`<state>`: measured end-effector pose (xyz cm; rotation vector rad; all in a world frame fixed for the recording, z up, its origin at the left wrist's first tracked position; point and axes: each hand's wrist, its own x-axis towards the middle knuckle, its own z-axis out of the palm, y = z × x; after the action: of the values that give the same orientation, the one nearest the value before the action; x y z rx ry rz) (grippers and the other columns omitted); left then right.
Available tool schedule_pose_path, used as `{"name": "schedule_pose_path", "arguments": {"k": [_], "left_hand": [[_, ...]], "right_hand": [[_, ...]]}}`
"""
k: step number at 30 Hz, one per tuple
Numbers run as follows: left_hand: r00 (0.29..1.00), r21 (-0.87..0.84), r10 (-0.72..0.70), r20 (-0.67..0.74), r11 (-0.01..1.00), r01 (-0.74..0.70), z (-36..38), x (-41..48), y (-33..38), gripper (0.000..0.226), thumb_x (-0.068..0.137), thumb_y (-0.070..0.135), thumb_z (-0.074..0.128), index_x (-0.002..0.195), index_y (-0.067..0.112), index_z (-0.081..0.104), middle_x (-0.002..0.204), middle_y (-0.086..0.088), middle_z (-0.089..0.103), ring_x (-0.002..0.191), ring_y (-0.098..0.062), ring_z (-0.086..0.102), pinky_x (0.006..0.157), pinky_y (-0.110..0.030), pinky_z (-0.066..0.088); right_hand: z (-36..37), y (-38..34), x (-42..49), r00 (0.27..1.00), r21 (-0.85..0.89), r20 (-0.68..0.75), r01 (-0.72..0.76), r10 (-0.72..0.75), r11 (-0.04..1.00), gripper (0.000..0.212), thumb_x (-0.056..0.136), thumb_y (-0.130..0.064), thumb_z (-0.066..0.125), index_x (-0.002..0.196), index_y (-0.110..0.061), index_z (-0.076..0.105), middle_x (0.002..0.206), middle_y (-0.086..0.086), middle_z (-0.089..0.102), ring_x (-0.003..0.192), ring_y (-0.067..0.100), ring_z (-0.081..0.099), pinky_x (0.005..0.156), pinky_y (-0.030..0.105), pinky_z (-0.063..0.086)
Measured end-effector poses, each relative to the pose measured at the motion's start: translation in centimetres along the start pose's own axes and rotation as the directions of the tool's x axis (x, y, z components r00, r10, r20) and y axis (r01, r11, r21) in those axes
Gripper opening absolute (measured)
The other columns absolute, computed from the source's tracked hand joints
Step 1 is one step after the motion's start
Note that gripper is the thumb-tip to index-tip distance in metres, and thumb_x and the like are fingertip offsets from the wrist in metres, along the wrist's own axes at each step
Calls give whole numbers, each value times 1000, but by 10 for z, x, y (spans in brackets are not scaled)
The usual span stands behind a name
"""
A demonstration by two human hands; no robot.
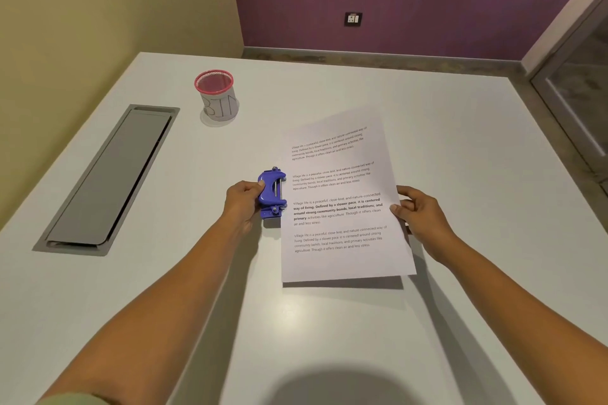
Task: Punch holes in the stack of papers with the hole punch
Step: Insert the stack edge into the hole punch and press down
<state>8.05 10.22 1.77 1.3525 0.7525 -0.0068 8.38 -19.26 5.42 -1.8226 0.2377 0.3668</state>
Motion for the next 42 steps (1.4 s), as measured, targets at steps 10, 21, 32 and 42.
{"name": "schedule_pose_path", "arguments": {"k": [10,21,32,42], "left_hand": [[999,27,-40,14,999,40,6,-2,-3,23,93,12,52,71,10,48,74,-9,54,63,-20,53,57,-24,51],[998,112,-38,-49,993,43,13,11,-5,29,91,13,55,65,11,45,73,-7,53,68,-23,51,67,-32,48],[989,325,17,-150,945,33,32,33,-11,30,90,16,56,63,16,44,75,-3,54,80,-24,49,68,-31,41],[974,465,127,-188,885,-26,38,42,-14,33,89,18,57,60,18,42,67,5,48,75,-22,47,52,-23,36]], "right_hand": [[4,10,4,999,6,0,-52,52,999,34,91,-5,52,122,-18,54,94,9,70,86,30,63,84,49,50],[11,18,18,995,4,27,-97,97,995,33,91,-3,51,123,-13,53,105,16,68,83,28,60,72,36,46],[19,34,47,979,34,63,-196,194,980,37,91,1,50,128,-7,50,114,18,65,88,27,62,69,29,50],[22,45,60,972,88,69,-228,222,970,38,91,6,47,128,-4,48,112,14,63,78,19,63,59,17,55]]}}
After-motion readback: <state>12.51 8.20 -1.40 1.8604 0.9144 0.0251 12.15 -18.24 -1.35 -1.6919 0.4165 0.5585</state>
